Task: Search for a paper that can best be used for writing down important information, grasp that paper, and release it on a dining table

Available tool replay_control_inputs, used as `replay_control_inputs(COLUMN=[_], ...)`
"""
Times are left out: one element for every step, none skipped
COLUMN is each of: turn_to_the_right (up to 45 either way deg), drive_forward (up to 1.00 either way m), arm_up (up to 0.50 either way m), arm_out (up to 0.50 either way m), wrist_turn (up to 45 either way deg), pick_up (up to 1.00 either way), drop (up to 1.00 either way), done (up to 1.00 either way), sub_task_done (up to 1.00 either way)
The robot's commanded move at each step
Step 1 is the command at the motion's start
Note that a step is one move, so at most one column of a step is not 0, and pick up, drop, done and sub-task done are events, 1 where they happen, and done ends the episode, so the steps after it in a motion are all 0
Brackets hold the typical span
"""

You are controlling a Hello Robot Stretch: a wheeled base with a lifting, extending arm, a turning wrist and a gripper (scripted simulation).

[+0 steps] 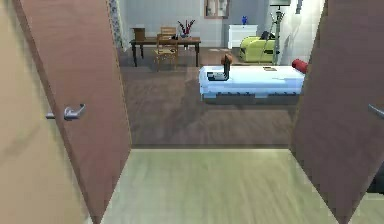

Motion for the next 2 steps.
replay_control_inputs(turn_to_the_right=[45.0,45.0], drive_forward=[0.00,0.00], arm_up=[0.00,0.00], arm_out=[0.00,0.00], wrist_turn=[0.0,0.0], pick_up=[0.00,0.00], drop=[0.00,0.00], done=[0.00,0.00], sub_task_done=[0.00,0.00])
